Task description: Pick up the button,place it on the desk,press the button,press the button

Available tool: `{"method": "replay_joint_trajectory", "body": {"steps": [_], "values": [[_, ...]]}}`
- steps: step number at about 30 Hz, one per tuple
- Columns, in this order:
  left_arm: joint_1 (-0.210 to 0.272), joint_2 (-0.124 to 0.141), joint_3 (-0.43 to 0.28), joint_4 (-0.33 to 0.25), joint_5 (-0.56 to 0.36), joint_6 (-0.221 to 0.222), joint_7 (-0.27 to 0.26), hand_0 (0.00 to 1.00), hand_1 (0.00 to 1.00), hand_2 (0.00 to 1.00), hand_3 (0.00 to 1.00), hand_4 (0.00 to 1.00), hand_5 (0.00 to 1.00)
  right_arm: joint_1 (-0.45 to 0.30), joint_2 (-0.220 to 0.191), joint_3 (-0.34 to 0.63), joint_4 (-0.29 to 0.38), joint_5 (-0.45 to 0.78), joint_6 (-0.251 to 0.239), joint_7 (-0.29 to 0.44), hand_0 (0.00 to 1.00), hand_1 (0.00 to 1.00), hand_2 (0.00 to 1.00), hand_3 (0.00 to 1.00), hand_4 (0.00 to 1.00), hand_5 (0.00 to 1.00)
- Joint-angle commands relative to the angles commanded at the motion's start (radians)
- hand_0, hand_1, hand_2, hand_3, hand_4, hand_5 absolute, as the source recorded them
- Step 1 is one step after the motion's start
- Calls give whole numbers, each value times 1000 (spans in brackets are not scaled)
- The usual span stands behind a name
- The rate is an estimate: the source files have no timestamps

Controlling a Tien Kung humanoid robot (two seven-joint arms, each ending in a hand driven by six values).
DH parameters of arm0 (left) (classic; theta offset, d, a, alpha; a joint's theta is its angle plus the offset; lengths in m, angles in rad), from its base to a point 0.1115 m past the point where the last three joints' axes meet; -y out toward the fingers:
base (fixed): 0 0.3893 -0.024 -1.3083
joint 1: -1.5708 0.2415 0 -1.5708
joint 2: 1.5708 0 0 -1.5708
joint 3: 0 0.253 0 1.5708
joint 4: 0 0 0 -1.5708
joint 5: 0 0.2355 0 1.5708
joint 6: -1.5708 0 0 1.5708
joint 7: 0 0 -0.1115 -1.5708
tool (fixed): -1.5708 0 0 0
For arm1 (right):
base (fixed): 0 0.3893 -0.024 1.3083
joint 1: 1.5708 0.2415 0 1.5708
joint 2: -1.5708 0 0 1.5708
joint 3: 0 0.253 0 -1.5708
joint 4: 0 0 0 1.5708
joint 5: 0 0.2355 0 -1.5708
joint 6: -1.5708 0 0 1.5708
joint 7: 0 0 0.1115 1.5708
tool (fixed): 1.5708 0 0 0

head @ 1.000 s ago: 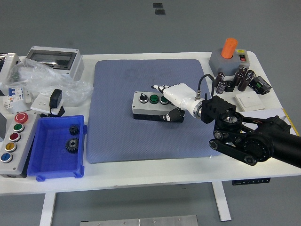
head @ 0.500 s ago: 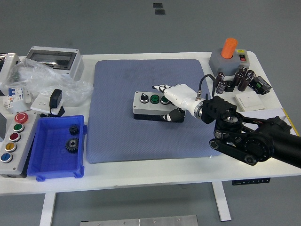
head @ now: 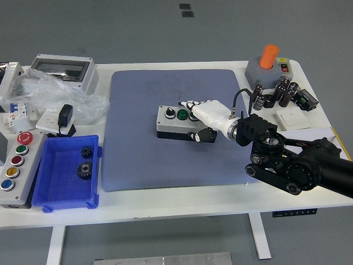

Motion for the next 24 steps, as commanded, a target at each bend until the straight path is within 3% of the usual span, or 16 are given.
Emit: {"method": "replay_joint_trajectory", "body": {"steps": [24], "values": [[-5,-2,-4,0,-9,-40,5,616,656,569,606,648,332,15,-18,3,6,28,0,15,839,825,995,998,613,93]]}}
